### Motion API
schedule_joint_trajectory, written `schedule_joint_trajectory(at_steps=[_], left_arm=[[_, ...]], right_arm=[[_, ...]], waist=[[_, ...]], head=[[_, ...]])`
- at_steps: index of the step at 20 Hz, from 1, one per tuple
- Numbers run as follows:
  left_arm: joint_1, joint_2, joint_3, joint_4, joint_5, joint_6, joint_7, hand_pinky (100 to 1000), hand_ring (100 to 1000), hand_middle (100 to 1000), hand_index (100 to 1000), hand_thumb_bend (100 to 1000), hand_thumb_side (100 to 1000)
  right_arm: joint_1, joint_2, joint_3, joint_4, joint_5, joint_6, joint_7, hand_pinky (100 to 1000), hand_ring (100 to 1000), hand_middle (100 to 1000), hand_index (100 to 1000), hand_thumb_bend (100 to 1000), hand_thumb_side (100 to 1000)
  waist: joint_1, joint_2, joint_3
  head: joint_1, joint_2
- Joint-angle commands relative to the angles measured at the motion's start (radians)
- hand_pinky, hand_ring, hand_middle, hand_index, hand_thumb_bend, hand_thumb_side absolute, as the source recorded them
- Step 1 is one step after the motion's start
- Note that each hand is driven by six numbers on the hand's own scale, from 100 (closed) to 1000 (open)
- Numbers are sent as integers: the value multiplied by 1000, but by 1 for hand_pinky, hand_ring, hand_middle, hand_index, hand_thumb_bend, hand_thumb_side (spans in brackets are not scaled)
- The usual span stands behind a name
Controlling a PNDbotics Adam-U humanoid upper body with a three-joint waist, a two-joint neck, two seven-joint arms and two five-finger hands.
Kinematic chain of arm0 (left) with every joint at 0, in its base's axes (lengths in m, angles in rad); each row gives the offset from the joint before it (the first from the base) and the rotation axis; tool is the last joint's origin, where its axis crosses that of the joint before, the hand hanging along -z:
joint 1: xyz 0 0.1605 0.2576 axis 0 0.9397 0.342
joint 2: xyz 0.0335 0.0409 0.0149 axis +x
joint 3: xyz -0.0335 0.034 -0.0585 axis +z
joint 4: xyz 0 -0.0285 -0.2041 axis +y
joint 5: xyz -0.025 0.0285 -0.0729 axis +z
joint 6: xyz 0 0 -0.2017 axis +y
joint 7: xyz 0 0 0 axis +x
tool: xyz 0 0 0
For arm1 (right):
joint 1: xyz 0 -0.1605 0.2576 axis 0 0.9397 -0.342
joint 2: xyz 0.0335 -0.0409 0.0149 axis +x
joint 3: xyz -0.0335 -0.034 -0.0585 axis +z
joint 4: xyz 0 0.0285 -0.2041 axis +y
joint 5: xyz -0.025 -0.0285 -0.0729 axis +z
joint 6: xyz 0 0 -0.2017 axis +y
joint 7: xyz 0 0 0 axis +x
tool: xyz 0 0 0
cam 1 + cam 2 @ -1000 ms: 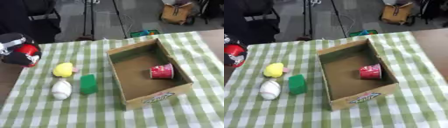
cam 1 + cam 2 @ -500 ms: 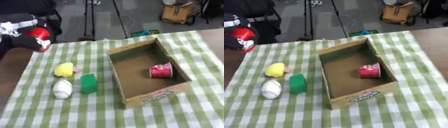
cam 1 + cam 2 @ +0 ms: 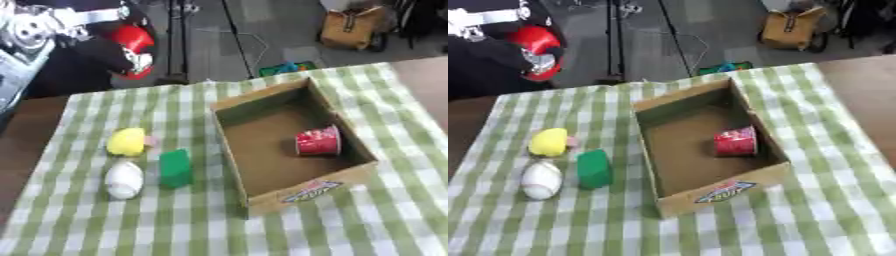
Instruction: Pick up objects on the table and place them in the box.
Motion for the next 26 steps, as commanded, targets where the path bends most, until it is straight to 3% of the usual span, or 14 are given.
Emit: schedule_joint_trajectory(at_steps=[1,16,26], left_arm=[[-50,-21,2,20,2,-2,-12,233,668,685,634,100,465],[-180,-236,-27,215,-50,-41,34,207,639,661,621,100,469],[-202,-325,-25,367,-69,-90,159,187,616,642,633,100,474]], right_arm=[[-10,-15,6,-23,-9,-3,8,511,571,512,662,100,710],[-40,6,31,-23,-25,-19,32,513,571,512,661,100,703],[-55,16,41,-23,-37,-20,44,512,572,513,662,100,700]], waist=[[-2,-29,-5],[16,-31,-72],[21,-21,-97]], head=[[8,8],[51,-3],[83,-5]])
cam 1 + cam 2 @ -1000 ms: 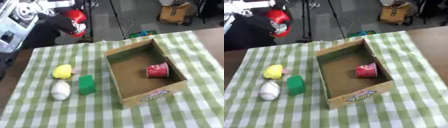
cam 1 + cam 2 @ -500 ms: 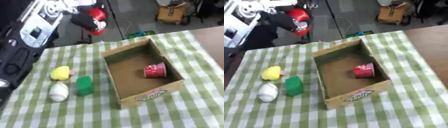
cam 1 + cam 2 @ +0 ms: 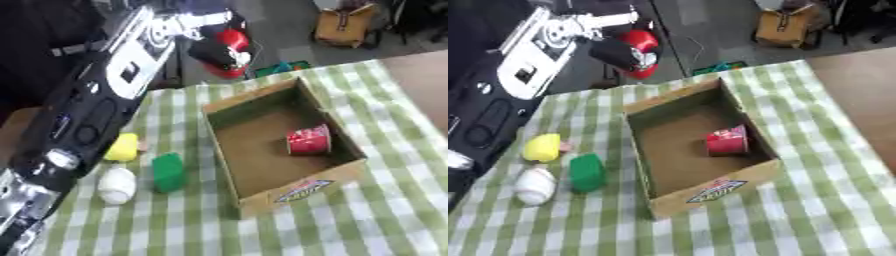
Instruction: Pick up objects on the table and place them in the box.
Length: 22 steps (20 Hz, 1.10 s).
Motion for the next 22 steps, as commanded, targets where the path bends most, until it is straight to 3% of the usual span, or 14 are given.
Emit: schedule_joint_trajectory(at_steps=[1,9,10,13,14,15,17,18,19,22], left_arm=[[-32,-15,9,41,3,-22,48,187,616,642,633,100,474],[-31,-77,28,153,33,-45,133,172,601,627,660,100,485],[-31,-79,29,161,34,-49,139,168,608,637,696,100,492],[-22,-96,33,190,50,-66,156,194,650,665,789,100,633],[-21,-99,34,199,55,-74,158,194,650,665,789,100,633],[-19,-102,37,207,64,-82,158,246,683,692,832,100,748],[-17,-105,42,222,81,-94,158,341,722,716,869,100,850],[-18,-106,46,230,88,-98,159,341,722,716,869,100,850],[-18,-108,50,237,95,-101,160,402,749,731,886,100,951],[-19,-111,59,249,118,-106,170,443,769,746,899,108,1000]], right_arm=[[-21,-3,6,-23,-9,-1,7,512,572,513,662,100,700],[-40,4,10,-23,-14,-4,10,512,572,513,661,100,699],[-41,4,10,-23,-15,-4,11,512,572,512,661,100,698],[-48,6,11,-23,-17,-5,10,511,571,512,661,100,696],[-50,6,11,-23,-17,-6,11,511,571,512,661,100,696],[-52,7,11,-23,-18,-6,11,511,571,512,660,100,695],[-55,8,12,-23,-19,-7,10,511,571,512,660,100,694],[-56,8,13,-23,-20,-7,11,511,571,512,660,100,694],[-57,8,13,-23,-21,-7,11,511,571,512,660,100,694],[-59,8,13,-23,-22,-7,10,510,571,512,660,100,692]], waist=[[-5,-14,-6],[-5,1,-27],[-5,2,-28],[-3,11,-36],[-3,12,-38],[-3,15,-39],[-2,18,-42],[-1,19,-43],[-1,21,-44],[0,23,-46]], head=[[12,-5],[24,-12],[25,-12],[25,-17],[25,-18],[25,-18],[25,-18],[25,-18],[26,-18],[26,-19]])
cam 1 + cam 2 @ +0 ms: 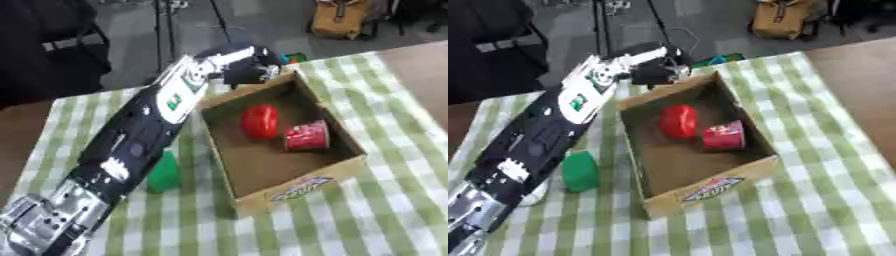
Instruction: Pick up objects on the table and place them in the box.
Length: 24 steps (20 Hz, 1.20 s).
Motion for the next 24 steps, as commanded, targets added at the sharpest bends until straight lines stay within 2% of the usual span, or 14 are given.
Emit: schedule_joint_trajectory(at_steps=[1,8,12,13,15,18,19,22,24], left_arm=[[-19,9,16,0,29,-11,13,513,807,772,913,140,1000],[-19,8,18,-3,62,-29,27,545,825,778,920,104,1000],[-20,12,27,-22,82,-26,47,510,807,765,906,100,1000],[-22,19,33,-39,92,-28,58,481,795,753,892,100,1000],[-17,42,38,-93,121,-31,84,485,800,750,896,100,1000],[4,90,37,-213,164,-32,126,496,808,754,902,100,1000],[12,107,39,-257,176,-33,140,543,829,759,916,100,1000],[90,209,67,-514,236,-47,232,572,840,764,921,100,1000],[152,268,91,-673,273,-33,290,592,845,768,921,100,1000]], right_arm=[[-16,-9,2,-23,-11,-3,3,510,571,511,660,100,692],[-17,-8,4,-23,-14,-4,5,510,571,511,659,100,691],[-14,-8,4,-23,-13,-3,6,510,571,511,659,100,691],[-12,-9,4,-23,-12,-3,6,510,570,511,658,100,693],[-8,-12,2,-23,-9,-2,4,510,570,512,658,100,692],[-3,-16,-2,-23,-3,0,-1,510,570,512,658,100,692],[-1,-17,-4,-23,-1,1,-2,510,570,512,658,100,693],[10,-23,-13,-23,9,4,-13,511,570,512,657,100,693],[14,-25,-17,-23,15,5,-20,511,570,512,657,100,694]], waist=[[-6,-16,-1],[-9,-16,1],[-12,-19,6],[-14,-22,10],[-17,-29,19],[-19,-37,31],[-20,-40,37],[-26,-51,63],[-29,-56,78]], head=[[4,-10],[3,-8],[1,-6],[-4,-3],[-14,3],[-31,10],[-37,15],[-58,33],[-67,42]])
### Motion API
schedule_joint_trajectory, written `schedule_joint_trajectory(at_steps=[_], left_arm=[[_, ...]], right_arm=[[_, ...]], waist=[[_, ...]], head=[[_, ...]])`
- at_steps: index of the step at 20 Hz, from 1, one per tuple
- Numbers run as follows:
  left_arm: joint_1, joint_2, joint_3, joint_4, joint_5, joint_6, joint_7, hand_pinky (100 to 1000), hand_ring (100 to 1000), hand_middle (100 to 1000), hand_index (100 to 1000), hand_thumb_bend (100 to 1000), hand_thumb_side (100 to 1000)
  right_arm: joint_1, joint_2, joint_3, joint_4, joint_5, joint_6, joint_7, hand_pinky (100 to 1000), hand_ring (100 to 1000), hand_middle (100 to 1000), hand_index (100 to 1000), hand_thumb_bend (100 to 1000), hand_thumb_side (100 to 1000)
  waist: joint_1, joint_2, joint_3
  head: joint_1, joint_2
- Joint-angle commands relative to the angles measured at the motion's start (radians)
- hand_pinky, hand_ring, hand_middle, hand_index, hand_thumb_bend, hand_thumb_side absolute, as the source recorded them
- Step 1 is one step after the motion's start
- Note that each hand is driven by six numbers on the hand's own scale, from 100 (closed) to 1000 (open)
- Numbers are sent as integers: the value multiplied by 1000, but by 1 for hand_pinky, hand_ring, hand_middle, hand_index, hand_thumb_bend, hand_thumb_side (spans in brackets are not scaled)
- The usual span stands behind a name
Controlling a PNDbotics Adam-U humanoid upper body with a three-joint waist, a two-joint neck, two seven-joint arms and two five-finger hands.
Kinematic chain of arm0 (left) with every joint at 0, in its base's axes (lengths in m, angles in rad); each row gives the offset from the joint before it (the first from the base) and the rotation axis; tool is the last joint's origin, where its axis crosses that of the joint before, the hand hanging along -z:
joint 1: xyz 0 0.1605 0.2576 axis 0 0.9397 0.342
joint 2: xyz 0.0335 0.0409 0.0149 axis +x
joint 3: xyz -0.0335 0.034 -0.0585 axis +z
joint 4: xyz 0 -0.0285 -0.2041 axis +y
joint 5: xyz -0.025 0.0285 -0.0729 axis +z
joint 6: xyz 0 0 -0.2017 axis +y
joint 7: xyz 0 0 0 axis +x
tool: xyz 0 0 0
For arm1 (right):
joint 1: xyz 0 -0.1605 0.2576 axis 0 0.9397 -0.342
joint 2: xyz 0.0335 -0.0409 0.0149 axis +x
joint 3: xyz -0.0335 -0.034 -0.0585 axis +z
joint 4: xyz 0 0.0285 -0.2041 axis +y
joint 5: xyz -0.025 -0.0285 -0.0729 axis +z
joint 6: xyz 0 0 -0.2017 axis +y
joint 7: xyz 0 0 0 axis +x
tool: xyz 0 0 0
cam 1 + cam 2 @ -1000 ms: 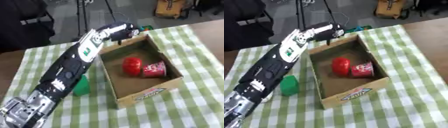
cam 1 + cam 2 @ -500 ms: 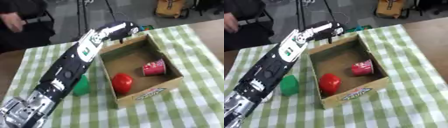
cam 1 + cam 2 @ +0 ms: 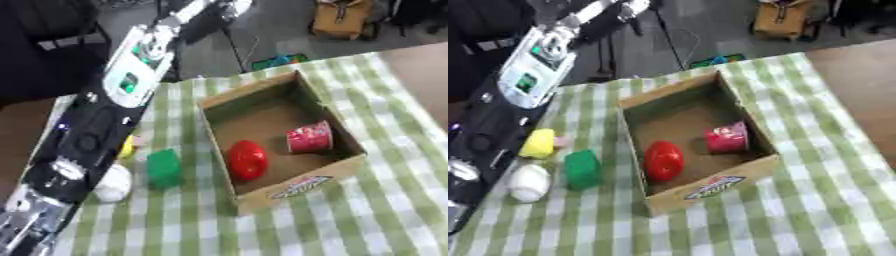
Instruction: Pick up objects on the table and place them in the box.
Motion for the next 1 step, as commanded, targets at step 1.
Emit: schedule_joint_trajectory(at_steps=[1], left_arm=[[49,117,48,-249,60,19,93,605,844,768,921,119,1000]], right_arm=[[-4,-25,-10,-23,15,2,-12,511,570,512,657,100,695]], waist=[[-13,-29,11]], head=[[-15,20]])
